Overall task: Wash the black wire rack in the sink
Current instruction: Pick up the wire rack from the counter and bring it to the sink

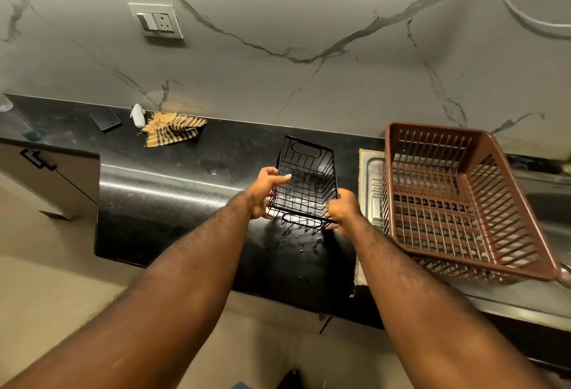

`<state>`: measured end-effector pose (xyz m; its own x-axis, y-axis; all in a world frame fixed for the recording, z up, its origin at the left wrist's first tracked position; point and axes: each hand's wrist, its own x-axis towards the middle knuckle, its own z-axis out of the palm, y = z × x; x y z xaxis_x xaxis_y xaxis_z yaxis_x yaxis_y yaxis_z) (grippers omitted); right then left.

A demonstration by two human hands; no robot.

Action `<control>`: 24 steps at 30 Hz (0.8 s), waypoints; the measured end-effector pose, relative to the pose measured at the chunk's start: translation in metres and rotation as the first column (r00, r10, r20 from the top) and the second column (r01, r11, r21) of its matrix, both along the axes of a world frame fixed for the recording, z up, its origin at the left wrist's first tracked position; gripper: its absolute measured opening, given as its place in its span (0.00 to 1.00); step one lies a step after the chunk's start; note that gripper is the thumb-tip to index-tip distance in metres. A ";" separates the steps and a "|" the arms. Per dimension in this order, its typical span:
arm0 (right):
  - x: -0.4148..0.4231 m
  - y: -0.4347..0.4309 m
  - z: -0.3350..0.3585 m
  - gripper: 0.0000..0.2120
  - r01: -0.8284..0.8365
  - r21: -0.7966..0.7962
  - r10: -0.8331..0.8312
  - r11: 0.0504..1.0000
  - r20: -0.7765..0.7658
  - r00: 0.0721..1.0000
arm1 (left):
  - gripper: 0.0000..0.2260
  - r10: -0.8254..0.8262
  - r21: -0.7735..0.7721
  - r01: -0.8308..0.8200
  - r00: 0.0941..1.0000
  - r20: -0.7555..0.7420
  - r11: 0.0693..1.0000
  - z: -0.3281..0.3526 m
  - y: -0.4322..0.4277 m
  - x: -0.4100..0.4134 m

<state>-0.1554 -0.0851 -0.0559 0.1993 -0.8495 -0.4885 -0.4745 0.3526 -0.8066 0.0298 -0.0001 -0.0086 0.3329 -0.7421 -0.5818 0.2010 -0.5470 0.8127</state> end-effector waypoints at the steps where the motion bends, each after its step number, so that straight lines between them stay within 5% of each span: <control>1: -0.002 0.001 0.006 0.28 -0.002 -0.013 0.002 1.000 0.011 1.000 | 0.19 -0.009 -0.015 0.009 1.000 0.000 1.000 0.001 -0.001 -0.002; 9: -0.025 0.000 0.057 0.23 -0.043 -0.138 0.059 0.989 0.114 0.992 | 0.34 0.021 -0.054 -0.024 0.998 -0.054 0.998 0.017 -0.011 -0.016; 14: -0.039 -0.008 0.076 0.25 -0.032 -0.196 0.067 0.980 0.174 0.982 | 0.13 0.004 -0.049 -0.008 0.998 -0.069 0.999 0.039 -0.012 -0.025; 20: -0.072 -0.015 0.106 0.23 0.059 -0.302 0.014 0.952 0.234 0.972 | 0.19 0.032 -0.117 -0.045 0.993 -0.112 0.992 0.060 -0.024 -0.054; 24: -0.102 -0.023 0.122 0.26 0.034 -0.201 0.026 0.979 0.287 0.957 | 0.17 0.008 -0.174 -0.032 0.991 -0.135 0.984 0.074 -0.030 -0.089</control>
<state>-0.2570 -0.1079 0.0661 0.3018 -0.9255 -0.2290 -0.2111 0.1694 -0.9627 -0.0590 -0.0302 0.0653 0.2765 -0.8306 -0.4833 0.3236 -0.3931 0.8607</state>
